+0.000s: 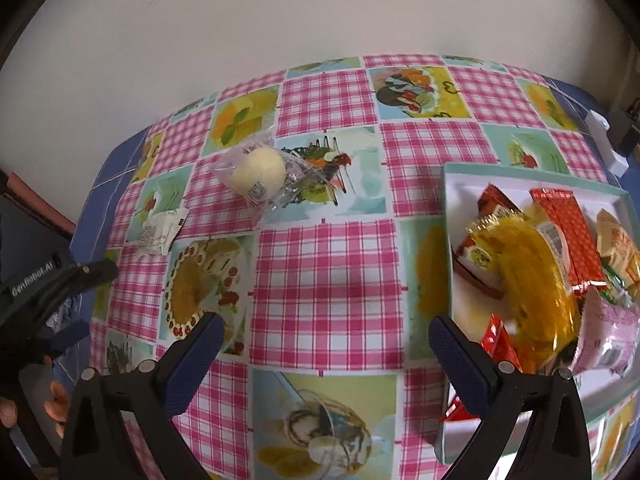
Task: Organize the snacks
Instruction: 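Move both tools back to the white pastry and clear-wrapped bun, then grasp the white paper pastry with the left tool while the right tool grasps the clear-wrapped bun, then carry the white pastry and clear-wrapped bun over the white tray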
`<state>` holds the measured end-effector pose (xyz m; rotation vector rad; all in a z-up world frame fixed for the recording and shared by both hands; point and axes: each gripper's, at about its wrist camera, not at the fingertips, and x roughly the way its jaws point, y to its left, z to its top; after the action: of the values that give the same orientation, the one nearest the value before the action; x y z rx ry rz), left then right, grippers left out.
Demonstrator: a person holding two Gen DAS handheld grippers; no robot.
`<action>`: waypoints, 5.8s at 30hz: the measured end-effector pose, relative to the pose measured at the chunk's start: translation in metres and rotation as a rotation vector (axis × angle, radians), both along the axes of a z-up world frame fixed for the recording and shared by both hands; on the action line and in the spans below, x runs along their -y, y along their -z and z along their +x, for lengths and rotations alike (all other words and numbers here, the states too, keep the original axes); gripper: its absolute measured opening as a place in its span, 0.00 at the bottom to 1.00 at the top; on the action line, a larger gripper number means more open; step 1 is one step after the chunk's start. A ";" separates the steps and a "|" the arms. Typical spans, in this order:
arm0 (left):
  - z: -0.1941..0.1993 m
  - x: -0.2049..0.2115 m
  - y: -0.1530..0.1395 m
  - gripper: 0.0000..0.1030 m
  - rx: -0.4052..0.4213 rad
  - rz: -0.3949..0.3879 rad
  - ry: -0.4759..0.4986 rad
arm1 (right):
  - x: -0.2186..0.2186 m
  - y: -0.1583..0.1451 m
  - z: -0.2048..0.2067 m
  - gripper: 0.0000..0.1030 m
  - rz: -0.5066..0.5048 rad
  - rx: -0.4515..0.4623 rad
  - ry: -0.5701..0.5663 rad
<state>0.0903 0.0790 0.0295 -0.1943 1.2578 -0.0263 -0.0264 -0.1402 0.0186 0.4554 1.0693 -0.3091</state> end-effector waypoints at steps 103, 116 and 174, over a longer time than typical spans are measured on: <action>0.073 0.058 0.060 0.59 0.021 0.127 0.166 | -0.012 0.057 0.121 0.57 -0.141 -0.060 -0.134; 0.013 0.043 0.019 0.59 0.041 0.118 0.179 | -0.008 0.024 0.061 0.57 -0.107 -0.120 -0.077; -0.130 0.237 0.012 0.59 0.043 -0.091 0.612 | 0.141 0.005 -0.134 0.57 0.074 -0.082 0.399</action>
<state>-0.0401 -0.1578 0.0173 0.1184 1.2343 -0.6122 -0.1605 -0.2809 0.0137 0.7288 1.0679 -0.6463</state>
